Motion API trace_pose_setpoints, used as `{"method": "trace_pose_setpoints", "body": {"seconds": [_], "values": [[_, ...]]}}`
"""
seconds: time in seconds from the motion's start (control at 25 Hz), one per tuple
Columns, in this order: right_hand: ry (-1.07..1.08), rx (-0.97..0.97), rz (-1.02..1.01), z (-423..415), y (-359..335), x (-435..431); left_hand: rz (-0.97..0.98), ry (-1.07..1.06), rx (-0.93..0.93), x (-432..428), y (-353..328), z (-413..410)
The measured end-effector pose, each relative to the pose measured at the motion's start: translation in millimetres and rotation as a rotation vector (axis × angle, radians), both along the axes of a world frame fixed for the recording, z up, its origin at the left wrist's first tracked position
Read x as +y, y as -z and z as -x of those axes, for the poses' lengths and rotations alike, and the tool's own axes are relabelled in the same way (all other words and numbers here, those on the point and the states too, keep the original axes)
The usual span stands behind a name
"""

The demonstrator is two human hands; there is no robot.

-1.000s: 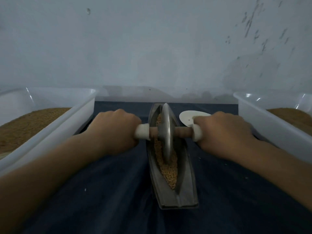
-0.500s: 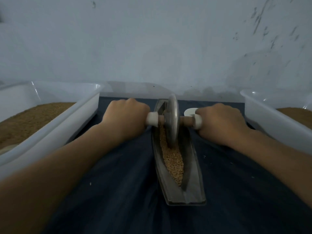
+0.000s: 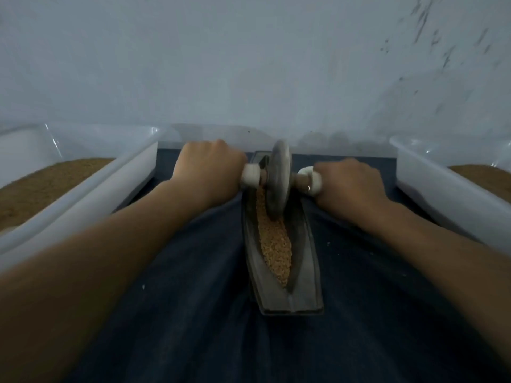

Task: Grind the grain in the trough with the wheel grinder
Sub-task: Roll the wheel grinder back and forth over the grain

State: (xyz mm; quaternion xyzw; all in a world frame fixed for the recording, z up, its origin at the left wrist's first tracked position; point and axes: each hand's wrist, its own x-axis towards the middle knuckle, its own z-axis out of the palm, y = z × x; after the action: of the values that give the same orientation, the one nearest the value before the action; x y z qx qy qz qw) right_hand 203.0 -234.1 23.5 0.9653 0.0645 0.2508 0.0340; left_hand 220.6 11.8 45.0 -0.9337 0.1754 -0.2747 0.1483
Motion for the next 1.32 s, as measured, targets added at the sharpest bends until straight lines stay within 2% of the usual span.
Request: {"method": "trace_pose_setpoints", "body": {"seconds": [0.12,0.2,0.32,0.44,0.52,0.6,0.68,0.8,0.92,1.0,1.08,1.2,1.24,1.32], "values": [[-0.121,-0.262,0.147,52,15,-16,-0.012,0.203,-0.099,23,15,37],[-0.142,-0.293,0.192,48,11,-22,0.045,0.176,-0.107,30,23,37],[-0.048,-0.236,0.261,9,-5,4,0.225,-0.001,0.087,15,26,7],[0.065,-0.054,0.132,-22,-23,21,0.214,-0.079,0.172,-3,8,-19],[0.03,-0.009,0.12,-13,-18,12,0.177,-0.041,0.176,2,7,-8],[-0.078,-0.148,0.218,16,-3,0,0.167,0.052,0.172,20,21,10],[-0.134,-0.265,0.228,39,4,-6,0.162,0.124,0.112,28,28,22],[-0.071,-0.129,0.132,17,4,2,0.073,0.071,-0.027,10,20,8],[0.047,-0.001,-0.016,-16,-4,20,0.05,-0.052,0.005,-11,0,-12],[0.052,0.038,-0.049,-15,-4,18,0.014,-0.044,0.005,-14,-4,-8],[-0.016,-0.024,0.002,8,5,4,-0.023,0.054,-0.09,-3,7,10],[-0.183,-0.302,0.131,51,13,-10,-0.005,0.218,-0.151,20,18,36],[-0.218,-0.305,0.136,53,12,-13,0.012,0.226,-0.143,22,16,35],[-0.126,-0.2,0.165,40,4,-4,0.023,0.135,-0.05,16,20,26]]}}
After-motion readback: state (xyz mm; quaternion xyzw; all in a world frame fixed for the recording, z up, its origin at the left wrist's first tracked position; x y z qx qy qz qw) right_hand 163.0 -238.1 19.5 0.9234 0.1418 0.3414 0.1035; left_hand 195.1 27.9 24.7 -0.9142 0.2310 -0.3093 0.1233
